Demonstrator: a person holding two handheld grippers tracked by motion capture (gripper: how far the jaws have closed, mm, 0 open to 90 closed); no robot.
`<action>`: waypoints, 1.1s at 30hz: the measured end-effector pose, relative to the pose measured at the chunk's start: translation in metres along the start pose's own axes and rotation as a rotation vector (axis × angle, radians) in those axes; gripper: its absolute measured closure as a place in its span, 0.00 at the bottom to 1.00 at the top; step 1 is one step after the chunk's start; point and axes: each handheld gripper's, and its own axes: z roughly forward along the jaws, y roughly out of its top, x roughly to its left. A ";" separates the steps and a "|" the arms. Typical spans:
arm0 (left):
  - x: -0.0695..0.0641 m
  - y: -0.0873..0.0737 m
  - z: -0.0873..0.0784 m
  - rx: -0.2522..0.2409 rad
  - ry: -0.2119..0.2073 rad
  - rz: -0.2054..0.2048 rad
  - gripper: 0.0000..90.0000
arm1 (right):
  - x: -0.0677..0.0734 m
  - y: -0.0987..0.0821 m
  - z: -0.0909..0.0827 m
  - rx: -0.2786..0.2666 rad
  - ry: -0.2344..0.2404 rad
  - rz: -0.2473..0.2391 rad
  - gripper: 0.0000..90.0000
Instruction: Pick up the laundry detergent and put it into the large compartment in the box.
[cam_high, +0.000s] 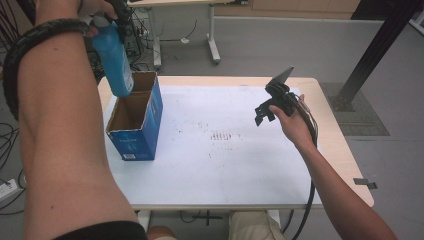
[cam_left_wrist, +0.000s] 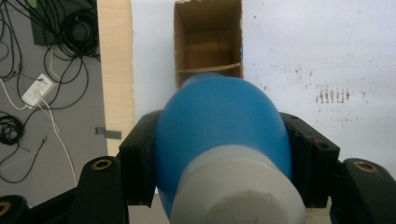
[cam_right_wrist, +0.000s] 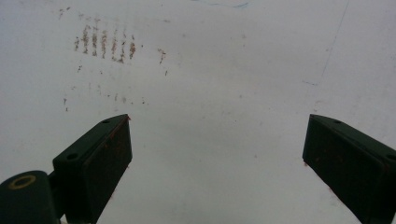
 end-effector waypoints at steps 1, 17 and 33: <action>0.000 0.000 0.001 -0.001 0.002 -0.002 0.42 | 0.000 0.000 0.000 -0.001 0.000 -0.002 0.09; 0.010 -0.002 0.030 0.021 -0.014 -0.009 0.42 | 0.002 0.000 0.004 0.006 0.003 -0.007 0.09; 0.015 -0.009 0.058 0.035 -0.015 0.003 0.42 | 0.007 -0.002 0.007 0.009 0.001 -0.010 0.09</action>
